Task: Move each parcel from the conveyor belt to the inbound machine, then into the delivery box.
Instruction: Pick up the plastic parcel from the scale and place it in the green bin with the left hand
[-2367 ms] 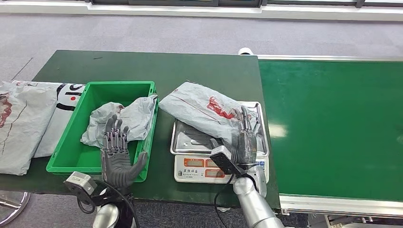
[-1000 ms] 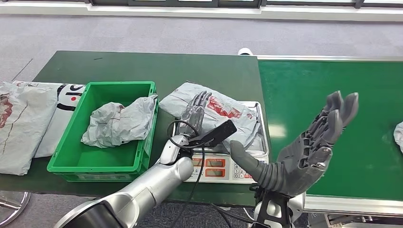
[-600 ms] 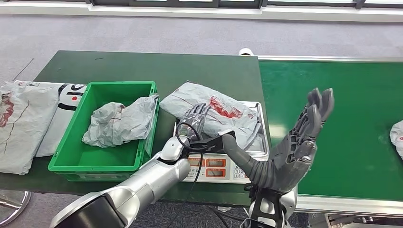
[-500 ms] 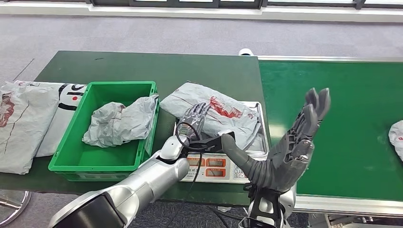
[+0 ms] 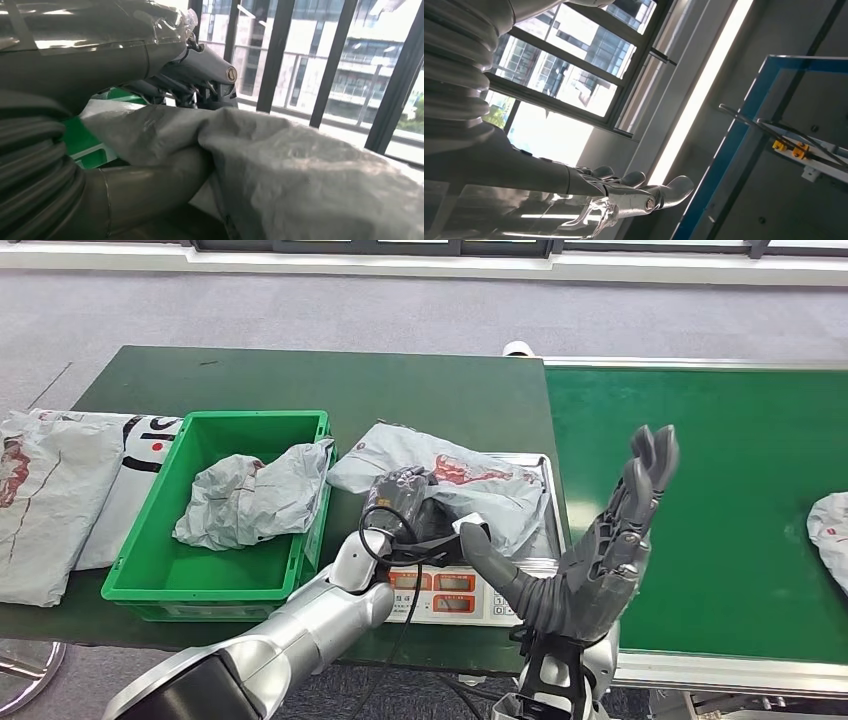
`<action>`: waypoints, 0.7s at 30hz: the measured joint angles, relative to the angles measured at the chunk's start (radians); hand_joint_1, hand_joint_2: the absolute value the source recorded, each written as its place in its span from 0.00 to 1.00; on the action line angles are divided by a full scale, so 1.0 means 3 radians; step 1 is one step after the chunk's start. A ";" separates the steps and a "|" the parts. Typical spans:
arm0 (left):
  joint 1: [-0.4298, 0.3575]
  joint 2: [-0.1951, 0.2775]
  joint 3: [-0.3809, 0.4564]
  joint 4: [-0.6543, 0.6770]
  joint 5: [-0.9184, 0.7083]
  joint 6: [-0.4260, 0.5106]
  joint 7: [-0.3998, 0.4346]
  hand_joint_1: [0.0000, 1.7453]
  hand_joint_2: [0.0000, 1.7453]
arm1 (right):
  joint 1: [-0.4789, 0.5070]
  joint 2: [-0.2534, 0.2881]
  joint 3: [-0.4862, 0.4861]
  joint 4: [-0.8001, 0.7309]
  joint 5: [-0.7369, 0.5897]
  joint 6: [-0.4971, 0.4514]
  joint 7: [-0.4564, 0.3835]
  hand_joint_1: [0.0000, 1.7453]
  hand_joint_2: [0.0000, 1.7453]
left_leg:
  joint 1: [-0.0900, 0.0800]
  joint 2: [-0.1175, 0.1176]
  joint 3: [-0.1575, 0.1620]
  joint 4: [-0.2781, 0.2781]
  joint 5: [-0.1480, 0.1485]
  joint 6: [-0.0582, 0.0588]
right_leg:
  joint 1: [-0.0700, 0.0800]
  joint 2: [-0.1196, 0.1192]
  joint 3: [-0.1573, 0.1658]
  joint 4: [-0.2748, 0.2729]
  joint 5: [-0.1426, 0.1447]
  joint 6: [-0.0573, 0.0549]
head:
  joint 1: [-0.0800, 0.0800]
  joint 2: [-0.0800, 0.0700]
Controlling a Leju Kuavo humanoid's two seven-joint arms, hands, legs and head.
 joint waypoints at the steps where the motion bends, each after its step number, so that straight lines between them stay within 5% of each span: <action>1: 0.0010 0.0009 0.0019 -0.0032 -0.0040 0.0047 -0.0013 1.00 1.00 | 0.0000 0.0000 0.0000 0.0000 -0.0003 0.0000 0.0000 0.00 1.00 | 0.0000 0.0000 0.0000 0.0000 0.0000 0.0000 | 0.0000 0.0000 0.0000 0.0000 0.0000 0.0000 | 0.0000 0.0000; 4: 0.0079 0.0035 0.0184 -0.0210 -0.0450 0.0118 -0.0102 1.00 1.00 | 0.0000 0.0000 -0.0001 0.0002 -0.0006 0.0000 0.0000 0.00 1.00 | -0.0001 0.0000 0.0000 0.0000 0.0000 0.0000 | 0.0000 0.0000 0.0000 0.0000 0.0000 0.0000 | 0.0000 0.0000; 6: 0.0212 0.0031 0.0509 -0.0471 -0.0952 0.0123 -0.0404 1.00 1.00 | 0.0001 0.0000 -0.0004 0.0003 -0.0008 0.0000 0.0000 0.00 1.00 | -0.0001 0.0000 -0.0001 0.0000 0.0000 0.0000 | -0.0001 0.0000 -0.0001 0.0000 0.0000 0.0000 | 0.0000 0.0000; 9: 0.0499 0.0000 0.1403 -0.1188 -0.1176 0.0128 -0.1480 1.00 1.00 | 0.0003 -0.0001 -0.0012 0.0018 -0.0009 0.0000 0.0001 0.00 1.00 | -0.0001 0.0014 -0.0005 0.0000 0.0000 0.0000 | -0.0001 0.0012 -0.0010 0.0001 0.0003 -0.0003 | 0.0001 0.0000; 12: 0.0644 -0.0033 0.2267 -0.1901 -0.0535 0.0134 -0.2308 1.00 1.00 | 0.0007 0.0000 -0.0032 0.0039 -0.0008 0.0000 0.0001 0.00 1.00 | 0.0001 0.0047 -0.0014 -0.0001 -0.0008 -0.0006 | -0.0006 0.0042 -0.0015 0.0001 0.0007 -0.0009 | 0.0000 0.0000; 15: 0.0802 -0.0041 0.2780 -0.2601 -0.0109 0.0138 -0.2482 1.00 1.00 | 0.0015 0.0000 -0.0063 0.0048 -0.0008 -0.0001 0.0002 0.00 1.00 | 0.0008 0.0047 -0.0009 -0.0002 -0.0006 -0.0010 | -0.0003 0.0044 -0.0019 0.0001 0.0007 -0.0012 | -0.0001 -0.0001; 21: 0.1083 -0.0062 0.3113 -0.3655 0.0101 0.0139 -0.2524 1.00 1.00 | 0.0022 0.0000 -0.0108 0.0090 -0.0008 -0.0001 0.0002 0.00 1.00 | 0.0013 0.0015 -0.0015 -0.0002 0.0007 -0.0018 | 0.0002 0.0016 -0.0021 0.0002 0.0007 -0.0014 | 0.0000 -0.0001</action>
